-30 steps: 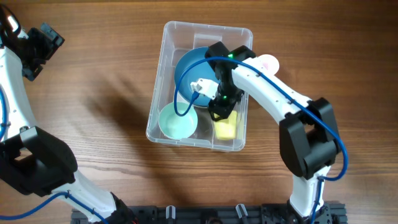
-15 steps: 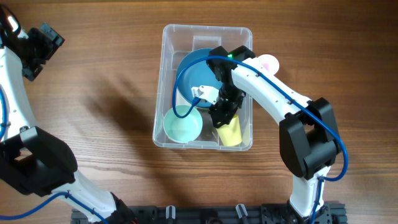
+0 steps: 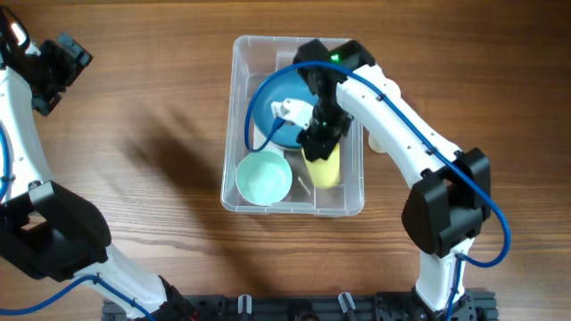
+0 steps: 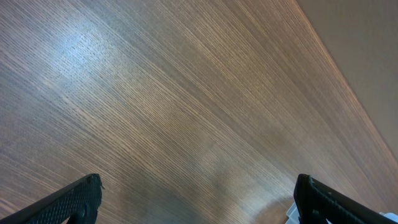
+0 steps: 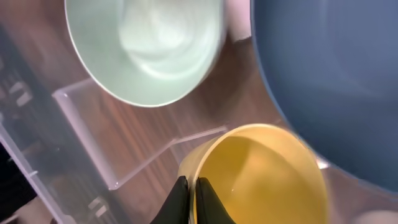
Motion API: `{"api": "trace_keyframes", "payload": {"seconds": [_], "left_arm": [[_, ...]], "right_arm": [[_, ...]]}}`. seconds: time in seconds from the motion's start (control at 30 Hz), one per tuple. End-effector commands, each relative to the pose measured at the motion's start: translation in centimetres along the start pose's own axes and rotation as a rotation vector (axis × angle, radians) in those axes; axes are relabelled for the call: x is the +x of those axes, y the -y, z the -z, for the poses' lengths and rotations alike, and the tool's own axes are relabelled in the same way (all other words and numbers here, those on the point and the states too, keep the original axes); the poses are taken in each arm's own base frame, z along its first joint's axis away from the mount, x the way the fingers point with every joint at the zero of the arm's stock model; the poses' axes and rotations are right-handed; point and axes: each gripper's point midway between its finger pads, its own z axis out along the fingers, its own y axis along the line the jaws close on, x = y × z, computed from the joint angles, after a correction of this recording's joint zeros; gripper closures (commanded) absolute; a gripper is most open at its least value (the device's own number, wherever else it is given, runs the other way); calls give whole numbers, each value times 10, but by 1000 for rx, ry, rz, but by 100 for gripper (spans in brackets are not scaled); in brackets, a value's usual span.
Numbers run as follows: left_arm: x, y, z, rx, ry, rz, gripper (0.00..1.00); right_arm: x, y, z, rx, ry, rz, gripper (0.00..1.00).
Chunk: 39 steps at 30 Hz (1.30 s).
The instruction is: Pack container
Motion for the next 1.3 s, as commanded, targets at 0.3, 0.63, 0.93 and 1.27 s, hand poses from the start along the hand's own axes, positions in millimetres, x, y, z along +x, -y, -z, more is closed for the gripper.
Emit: {"api": "trace_keyframes", "payload": {"seconds": [0.3,0.63,0.93,1.27], "left_arm": [[-8,6,17,17,46,1,0],[-8,6,17,17,46,1,0],[-8,6,17,17,46,1,0],[-8,6,17,17,46,1,0]], "right_arm": [[-7,13,33,132,36,-27,96],[-1,5,38,112,26,-33,96],[3,-20,33,47,-13,-55,96],[-11,-20,69,137,148,-83,96]]}}
